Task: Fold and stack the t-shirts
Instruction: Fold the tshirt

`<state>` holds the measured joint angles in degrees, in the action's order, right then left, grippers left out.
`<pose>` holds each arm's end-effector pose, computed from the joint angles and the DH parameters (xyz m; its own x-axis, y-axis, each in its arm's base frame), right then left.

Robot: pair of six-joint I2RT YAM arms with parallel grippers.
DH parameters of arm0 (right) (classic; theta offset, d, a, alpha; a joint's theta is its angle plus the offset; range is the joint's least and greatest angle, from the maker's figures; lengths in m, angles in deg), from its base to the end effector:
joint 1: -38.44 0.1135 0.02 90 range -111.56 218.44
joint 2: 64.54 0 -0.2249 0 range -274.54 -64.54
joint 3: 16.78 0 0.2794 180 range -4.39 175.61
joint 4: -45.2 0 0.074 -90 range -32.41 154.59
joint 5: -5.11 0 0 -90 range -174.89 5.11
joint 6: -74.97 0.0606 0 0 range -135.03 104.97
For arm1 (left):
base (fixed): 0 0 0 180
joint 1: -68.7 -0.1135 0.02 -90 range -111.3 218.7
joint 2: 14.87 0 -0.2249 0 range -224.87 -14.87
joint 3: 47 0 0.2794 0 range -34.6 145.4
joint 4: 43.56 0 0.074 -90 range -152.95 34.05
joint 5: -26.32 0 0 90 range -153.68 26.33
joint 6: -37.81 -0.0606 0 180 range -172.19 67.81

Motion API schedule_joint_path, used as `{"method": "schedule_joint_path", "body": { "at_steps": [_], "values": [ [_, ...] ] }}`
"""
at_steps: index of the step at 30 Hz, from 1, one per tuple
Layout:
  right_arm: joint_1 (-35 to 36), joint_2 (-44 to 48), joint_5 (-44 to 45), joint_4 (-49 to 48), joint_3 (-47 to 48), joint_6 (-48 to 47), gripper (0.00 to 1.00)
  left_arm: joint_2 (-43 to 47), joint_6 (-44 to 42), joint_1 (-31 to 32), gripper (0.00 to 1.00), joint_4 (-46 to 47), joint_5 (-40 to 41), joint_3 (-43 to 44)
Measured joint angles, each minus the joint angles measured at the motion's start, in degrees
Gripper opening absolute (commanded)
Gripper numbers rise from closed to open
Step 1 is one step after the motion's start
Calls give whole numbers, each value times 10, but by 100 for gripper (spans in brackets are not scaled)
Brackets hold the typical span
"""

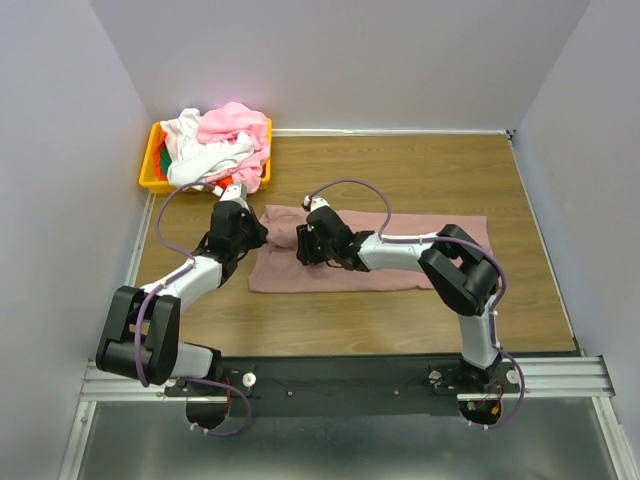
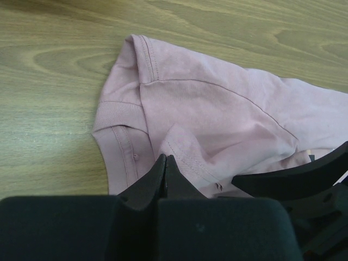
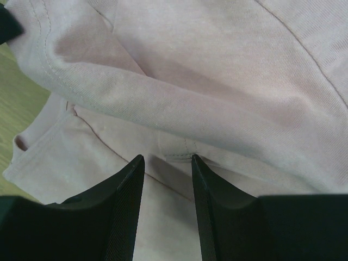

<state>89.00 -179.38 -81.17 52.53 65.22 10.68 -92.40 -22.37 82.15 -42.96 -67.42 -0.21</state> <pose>0.2902 0.3466 0.0793 -0.6899 -0.1572 -0.7066 -0.4882 0.8218 0.2938 0.3180 -0.0801 0.1228 -0.5664 -0.3748 -0.7340 0.0061 0.8887 -0.4585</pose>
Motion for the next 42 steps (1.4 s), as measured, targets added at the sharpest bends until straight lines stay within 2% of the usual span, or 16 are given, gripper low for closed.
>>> {"method": "schedule_joint_path", "body": {
  "at_steps": [4,9,14,16,23,29,35,39,42],
  "values": [
    [0,-8,7,0,9,-3,40,0,0,0,0,0,0,0],
    [1,-19,20,1,19,-6,23,0,0,0,0,0,-1,0],
    [2,-25,36,2,25,-6,13,2,0,0,0,0,-4,0],
    [3,-25,43,2,25,-6,0,3,0,0,0,0,-5,0],
    [5,-19,63,7,21,-2,0,21,0,0,0,0,-11,-1],
    [5,20,76,17,1,-3,1,35,0,0,0,0,-14,-1],
    [12,23,75,17,11,-7,16,33,0,0,0,0,-14,-1],
    [19,1,75,17,35,-9,29,22,0,0,0,0,-14,-1],
    [20,-16,75,17,43,-12,35,13,0,0,0,0,-14,1]
  ]
}}
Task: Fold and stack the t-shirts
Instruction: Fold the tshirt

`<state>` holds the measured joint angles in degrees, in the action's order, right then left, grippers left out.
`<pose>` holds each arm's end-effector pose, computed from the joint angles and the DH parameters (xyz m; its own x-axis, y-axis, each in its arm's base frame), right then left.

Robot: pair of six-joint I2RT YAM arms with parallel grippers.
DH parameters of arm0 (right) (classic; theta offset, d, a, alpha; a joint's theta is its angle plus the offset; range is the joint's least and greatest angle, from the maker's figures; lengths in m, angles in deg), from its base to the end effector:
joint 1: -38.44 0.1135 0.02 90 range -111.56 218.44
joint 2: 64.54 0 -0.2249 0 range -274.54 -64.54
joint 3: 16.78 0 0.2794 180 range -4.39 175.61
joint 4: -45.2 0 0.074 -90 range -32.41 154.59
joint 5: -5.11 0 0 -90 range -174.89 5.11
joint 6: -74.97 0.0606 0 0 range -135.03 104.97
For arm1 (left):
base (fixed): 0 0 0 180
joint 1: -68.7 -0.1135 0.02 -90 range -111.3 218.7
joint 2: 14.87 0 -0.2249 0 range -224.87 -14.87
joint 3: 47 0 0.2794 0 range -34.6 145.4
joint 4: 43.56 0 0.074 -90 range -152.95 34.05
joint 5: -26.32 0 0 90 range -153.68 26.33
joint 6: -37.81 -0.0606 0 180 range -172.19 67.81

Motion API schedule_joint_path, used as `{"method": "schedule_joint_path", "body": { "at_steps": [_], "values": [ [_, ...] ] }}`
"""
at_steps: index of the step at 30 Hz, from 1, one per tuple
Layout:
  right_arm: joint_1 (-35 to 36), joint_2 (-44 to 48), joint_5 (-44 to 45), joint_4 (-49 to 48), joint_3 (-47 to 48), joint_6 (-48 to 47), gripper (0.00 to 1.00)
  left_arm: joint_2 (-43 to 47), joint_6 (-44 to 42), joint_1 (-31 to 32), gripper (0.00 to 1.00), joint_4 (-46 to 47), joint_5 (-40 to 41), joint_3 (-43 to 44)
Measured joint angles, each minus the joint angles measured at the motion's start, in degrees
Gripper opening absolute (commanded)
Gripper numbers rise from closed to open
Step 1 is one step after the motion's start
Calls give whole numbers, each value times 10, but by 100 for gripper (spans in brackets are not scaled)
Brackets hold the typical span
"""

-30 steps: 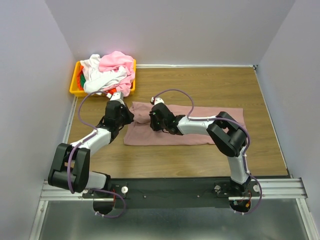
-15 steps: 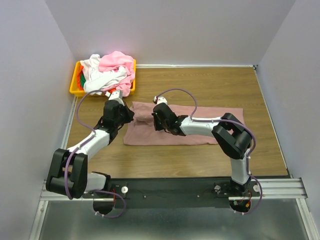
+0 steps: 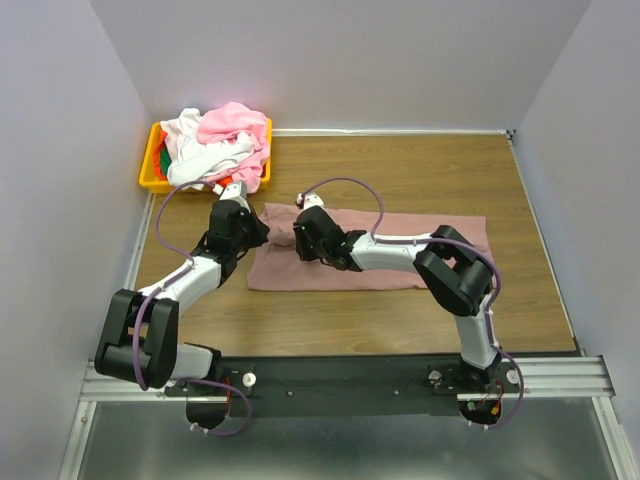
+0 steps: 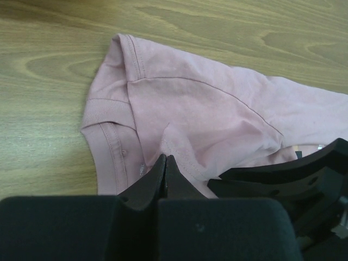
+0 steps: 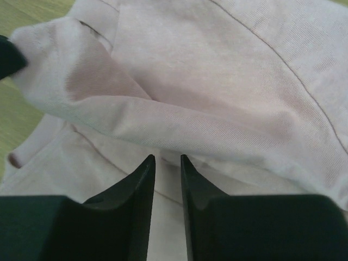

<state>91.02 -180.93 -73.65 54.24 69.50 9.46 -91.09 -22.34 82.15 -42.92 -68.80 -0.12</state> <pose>0.2920 0.3622 0.0906 -0.6340 -0.1595 -0.7567 -0.4663 0.8595 0.2095 0.3176 -0.0815 0.1305 -0.5583 -0.3762 -0.7394 0.0345 0.8800 -0.4738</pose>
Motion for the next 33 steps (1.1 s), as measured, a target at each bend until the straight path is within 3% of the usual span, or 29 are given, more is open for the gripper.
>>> {"method": "schedule_joint_path", "body": {
  "at_steps": [6,10,24,33],
  "values": [
    [3,-25,8,0,16,-6,47,-7,0,0,0,2,0,9],
    [6,-31,16,0,24,-7,47,-7,0,0,0,2,0,9],
    [10,-70,90,4,70,-6,0,-4,0,0,0,2,-1,9],
    [10,-61,110,18,63,6,0,0,0,0,0,2,-1,9]
  ]
}}
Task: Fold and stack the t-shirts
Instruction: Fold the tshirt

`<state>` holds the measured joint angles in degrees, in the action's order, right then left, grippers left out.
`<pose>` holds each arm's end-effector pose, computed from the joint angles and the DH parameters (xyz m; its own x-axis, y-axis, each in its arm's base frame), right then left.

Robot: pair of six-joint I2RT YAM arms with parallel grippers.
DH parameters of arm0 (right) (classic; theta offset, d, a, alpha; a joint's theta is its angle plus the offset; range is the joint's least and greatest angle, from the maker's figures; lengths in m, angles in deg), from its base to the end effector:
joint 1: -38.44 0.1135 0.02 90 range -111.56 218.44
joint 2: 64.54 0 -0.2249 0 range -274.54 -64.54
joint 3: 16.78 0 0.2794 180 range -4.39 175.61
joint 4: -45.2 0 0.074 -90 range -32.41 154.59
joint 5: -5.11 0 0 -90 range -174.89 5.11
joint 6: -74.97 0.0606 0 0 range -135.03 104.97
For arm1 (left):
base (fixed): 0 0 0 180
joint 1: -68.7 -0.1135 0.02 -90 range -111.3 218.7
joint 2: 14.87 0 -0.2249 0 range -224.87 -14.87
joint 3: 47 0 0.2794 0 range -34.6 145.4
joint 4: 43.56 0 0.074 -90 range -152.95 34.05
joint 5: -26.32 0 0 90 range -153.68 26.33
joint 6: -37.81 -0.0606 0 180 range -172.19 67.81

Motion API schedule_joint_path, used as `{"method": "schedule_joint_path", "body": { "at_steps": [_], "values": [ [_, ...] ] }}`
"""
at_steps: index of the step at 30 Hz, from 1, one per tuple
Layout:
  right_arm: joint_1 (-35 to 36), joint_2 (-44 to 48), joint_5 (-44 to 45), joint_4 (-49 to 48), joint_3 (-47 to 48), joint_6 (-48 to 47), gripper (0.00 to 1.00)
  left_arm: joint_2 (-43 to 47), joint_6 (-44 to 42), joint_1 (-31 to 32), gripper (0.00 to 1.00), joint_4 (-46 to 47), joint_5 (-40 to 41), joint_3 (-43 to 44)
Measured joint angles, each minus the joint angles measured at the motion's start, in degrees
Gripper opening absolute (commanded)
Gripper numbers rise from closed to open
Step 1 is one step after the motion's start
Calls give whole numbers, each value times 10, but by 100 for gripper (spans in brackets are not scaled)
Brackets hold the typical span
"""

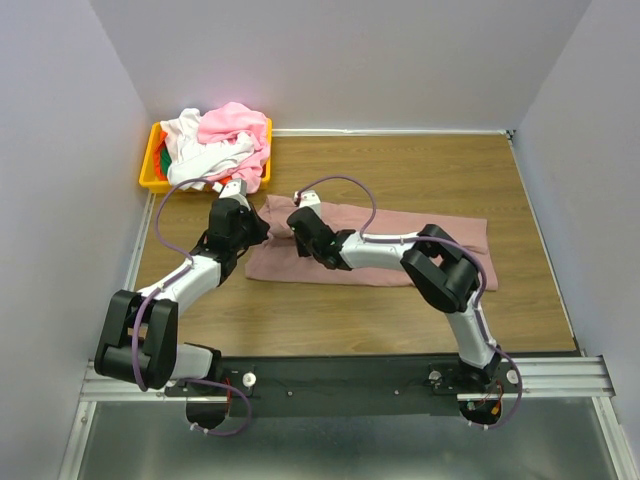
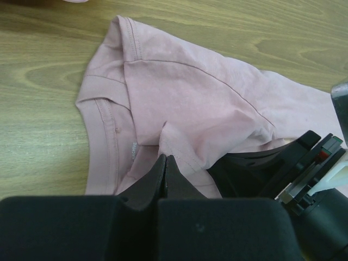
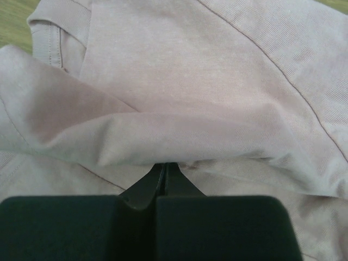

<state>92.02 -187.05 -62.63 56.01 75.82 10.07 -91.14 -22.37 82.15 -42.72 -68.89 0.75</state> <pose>0.3044 0.3739 0.0790 -0.5943 -0.1443 -0.7912 -0.3557 0.9295 0.0977 0.3207 -0.0824 0.1362 -0.5460 -0.3786 -0.7473 0.0442 0.8778 -0.4770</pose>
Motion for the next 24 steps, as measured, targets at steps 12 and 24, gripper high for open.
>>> {"method": "schedule_joint_path", "body": {
  "at_steps": [12,24],
  "values": [
    [0,61,2,21,-35,4,0,1,0,0,0,0,0,0],
    [0,132,2,30,-104,19,0,35,5,0,0,2,0,-17]
  ]
}}
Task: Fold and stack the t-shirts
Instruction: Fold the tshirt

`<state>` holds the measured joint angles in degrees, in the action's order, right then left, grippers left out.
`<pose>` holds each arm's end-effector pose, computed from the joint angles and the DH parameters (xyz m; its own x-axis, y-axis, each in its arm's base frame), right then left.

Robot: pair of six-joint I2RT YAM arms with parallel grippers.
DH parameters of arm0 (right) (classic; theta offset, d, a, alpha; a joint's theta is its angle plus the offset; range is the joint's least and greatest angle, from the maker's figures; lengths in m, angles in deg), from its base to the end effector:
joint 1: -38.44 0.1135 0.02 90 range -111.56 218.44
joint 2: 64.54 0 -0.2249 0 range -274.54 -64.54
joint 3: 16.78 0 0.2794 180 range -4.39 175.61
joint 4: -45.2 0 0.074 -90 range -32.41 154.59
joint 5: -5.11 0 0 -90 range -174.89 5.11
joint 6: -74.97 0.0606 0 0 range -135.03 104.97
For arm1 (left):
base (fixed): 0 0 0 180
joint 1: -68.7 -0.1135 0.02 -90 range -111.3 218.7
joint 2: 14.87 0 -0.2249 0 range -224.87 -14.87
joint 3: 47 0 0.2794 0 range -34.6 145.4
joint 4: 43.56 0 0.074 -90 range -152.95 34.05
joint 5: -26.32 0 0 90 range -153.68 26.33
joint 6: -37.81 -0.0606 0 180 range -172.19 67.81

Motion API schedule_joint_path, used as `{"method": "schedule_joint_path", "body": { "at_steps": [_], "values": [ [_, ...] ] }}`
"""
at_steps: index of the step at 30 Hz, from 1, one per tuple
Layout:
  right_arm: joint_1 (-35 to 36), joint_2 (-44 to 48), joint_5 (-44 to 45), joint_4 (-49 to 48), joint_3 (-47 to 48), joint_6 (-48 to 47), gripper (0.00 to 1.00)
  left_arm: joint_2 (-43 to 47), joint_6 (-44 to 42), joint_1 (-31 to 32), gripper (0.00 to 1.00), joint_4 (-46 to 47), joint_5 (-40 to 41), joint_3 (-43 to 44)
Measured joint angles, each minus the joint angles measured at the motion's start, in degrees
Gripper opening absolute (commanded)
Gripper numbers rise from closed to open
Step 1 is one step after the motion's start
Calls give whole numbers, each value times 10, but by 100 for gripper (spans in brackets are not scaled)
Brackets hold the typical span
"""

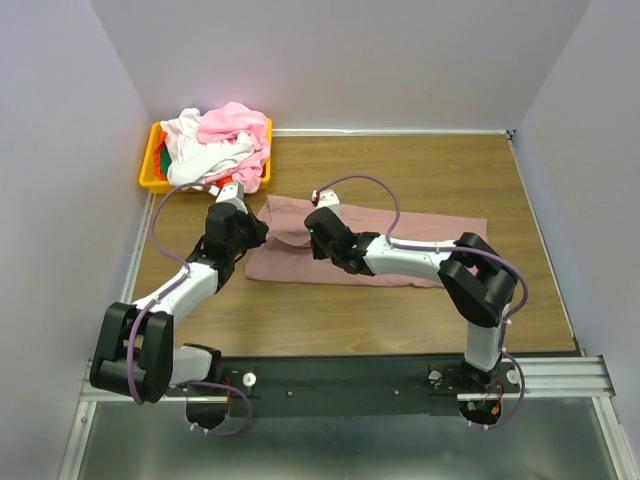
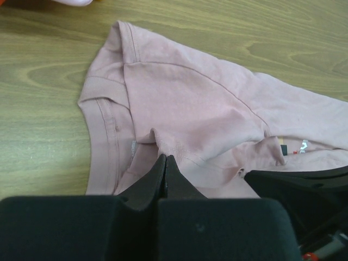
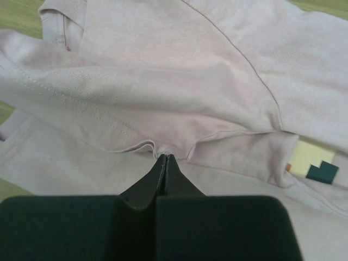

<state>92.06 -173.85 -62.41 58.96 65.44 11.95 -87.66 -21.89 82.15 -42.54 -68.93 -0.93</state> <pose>0.2805 0.3417 0.1135 -0.6054 -0.1150 -0.7876 -0.3341 0.9348 0.1203 0.3139 -0.0808 0.1444 -0.5215 -0.3919 -0.7580 0.0564 0.8705 -0.4889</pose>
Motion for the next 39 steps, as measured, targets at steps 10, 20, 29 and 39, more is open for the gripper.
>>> {"method": "schedule_joint_path", "body": {
  "at_steps": [10,20,29,39],
  "values": [
    [0,62,0,0,-56,6,0,45,14,1,0,2,-6,-58],
    [0,108,0,0,-86,6,0,96,32,16,0,2,-15,-90],
    [0,123,0,0,-119,7,0,111,55,59,0,-3,-7,-106],
    [2,126,0,0,-147,16,0,135,88,103,0,-34,47,-120]
  ]
}}
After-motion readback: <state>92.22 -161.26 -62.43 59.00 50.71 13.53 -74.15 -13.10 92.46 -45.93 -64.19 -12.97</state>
